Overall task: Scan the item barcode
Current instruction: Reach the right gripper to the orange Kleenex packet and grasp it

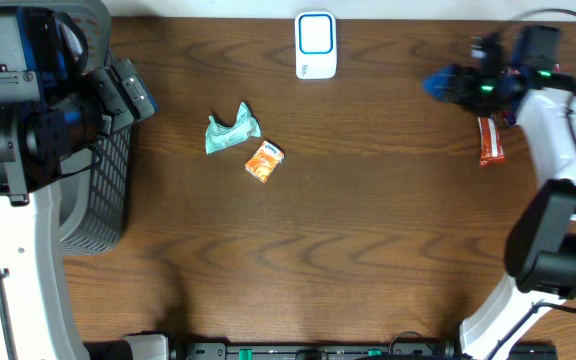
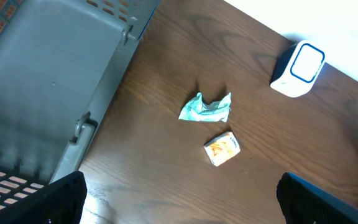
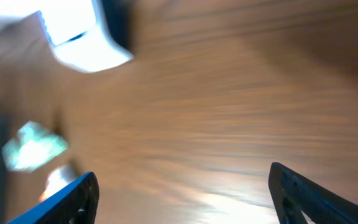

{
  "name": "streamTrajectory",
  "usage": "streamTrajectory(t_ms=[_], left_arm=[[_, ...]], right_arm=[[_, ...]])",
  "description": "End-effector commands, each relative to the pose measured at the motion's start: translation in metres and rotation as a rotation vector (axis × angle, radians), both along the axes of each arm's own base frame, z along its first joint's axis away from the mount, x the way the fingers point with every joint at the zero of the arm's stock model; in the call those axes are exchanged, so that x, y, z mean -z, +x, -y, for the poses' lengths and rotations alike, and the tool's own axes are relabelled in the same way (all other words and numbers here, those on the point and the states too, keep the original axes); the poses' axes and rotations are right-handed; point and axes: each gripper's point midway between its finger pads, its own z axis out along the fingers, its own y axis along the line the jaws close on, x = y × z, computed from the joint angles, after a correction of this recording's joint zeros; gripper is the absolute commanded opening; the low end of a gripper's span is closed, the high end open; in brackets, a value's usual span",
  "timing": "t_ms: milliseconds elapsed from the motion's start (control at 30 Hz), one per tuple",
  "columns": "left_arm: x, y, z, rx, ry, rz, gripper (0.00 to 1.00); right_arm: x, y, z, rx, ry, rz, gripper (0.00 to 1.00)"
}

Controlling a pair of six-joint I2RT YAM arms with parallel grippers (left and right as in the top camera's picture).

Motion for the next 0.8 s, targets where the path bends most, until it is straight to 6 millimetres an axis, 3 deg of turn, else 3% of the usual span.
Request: streamTrajectory(t_ms=[0,33,67,200,333,400,533,567,633,767], left_arm=[[0.003,0.001,-0.003,0.002,0.014,-0.009,0.98],[0.003,0.001,-0.003,0.002,0.014,-0.009,0.98],[0.003,0.001,-0.003,0.002,0.014,-0.009,0.98],[0.003,0.001,-0.003,0.002,0.014,-0.009,0.98],[0.003,0.001,-0.003,0.002,0.014,-0.009,0.98],[0.003,0.001,-0.003,0.002,0.014,-0.009,0.98],[0.003,0.001,-0.003,0.002,0.014,-0.009,0.98],[0.003,0.001,-0.003,0.002,0.014,-0.009,0.98],[0.003,0.001,-0.003,0.002,0.014,-0.009,0.98],[0.003,0.001,-0.003,0.002,0.014,-0.009,0.98]], right_arm=[[-0.023,-0.016,-0.089,-0.217,0.098,0.042,0.84],[-0.020,-0.018,-0.104,-0.248,0.095,0.036,0.89],[-0.008,-0.024,-0.135,-0.227,0.099,-0.034,0.99],[0.022,-0.038,-0.187,-0.129,0.126,-0.202,0.99],[0.052,-0.056,-0.238,-0.139,0.138,-0.290,0.99],[0.064,-0.062,-0.254,-0.119,0.145,-0.330,0.98],[0.087,-0.074,-0.281,-0.093,0.167,-0.405,0.82],[0.088,-0.076,-0.286,-0.109,0.174,-0.405,0.79],[0.088,-0.079,-0.292,-0.131,0.166,-0.391,0.64],[0.077,-0.077,-0.294,-0.145,0.133,-0.331,0.59]])
